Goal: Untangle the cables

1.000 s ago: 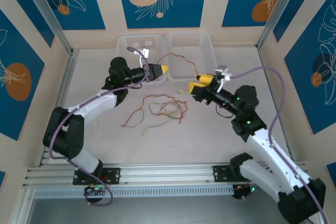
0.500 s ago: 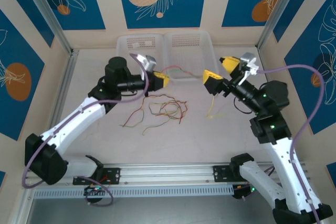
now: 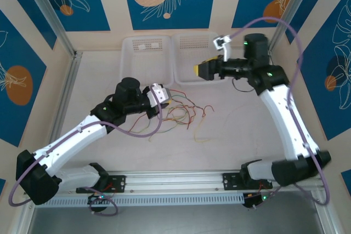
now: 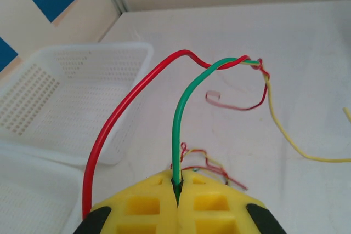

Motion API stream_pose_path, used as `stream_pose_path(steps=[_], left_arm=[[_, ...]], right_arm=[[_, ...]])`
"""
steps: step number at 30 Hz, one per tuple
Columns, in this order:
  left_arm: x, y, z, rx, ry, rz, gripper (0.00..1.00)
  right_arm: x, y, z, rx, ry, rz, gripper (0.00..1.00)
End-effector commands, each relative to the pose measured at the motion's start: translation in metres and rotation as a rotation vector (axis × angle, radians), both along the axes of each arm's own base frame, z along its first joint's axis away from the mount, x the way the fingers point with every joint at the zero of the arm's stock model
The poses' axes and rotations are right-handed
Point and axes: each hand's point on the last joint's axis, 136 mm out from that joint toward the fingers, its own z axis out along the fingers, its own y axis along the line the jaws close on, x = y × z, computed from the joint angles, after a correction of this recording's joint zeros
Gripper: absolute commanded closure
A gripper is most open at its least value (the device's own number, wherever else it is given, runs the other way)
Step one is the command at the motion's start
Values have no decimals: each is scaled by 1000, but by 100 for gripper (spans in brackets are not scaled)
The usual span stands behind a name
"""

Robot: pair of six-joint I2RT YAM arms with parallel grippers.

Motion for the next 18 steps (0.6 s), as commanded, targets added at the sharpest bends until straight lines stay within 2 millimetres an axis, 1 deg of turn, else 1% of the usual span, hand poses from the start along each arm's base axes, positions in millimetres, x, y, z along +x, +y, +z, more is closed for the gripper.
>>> stream_pose_path(steps=[1, 4, 7, 9, 11, 13, 16, 18], left_arm=[[2, 5, 0, 57, -102, 0, 100], [0, 3, 4, 48, -111, -16, 100], [-1, 0, 10, 31, -117, -26, 100], [-3, -1, 14, 19, -124, -34, 100], [-3, -1, 16, 12, -130, -32, 100], [-3, 0, 17, 12, -133, -28, 100], [-3, 1, 17, 13, -133, -23, 100], [-5, 1, 17, 11, -129, -26, 100]], right_arm=[[-40, 28, -19, -28, 98, 200, 22], [-40, 46, -40, -115, 82, 250, 21], [-32, 58, -51, -133, 111, 284, 20], [-26, 65, -59, -148, 150, 301, 23], [-24, 71, -64, -147, 178, 336, 31], [-23, 76, -70, -144, 194, 356, 36], [-19, 77, -78, -143, 211, 346, 37], [-22, 79, -79, -133, 218, 360, 37]])
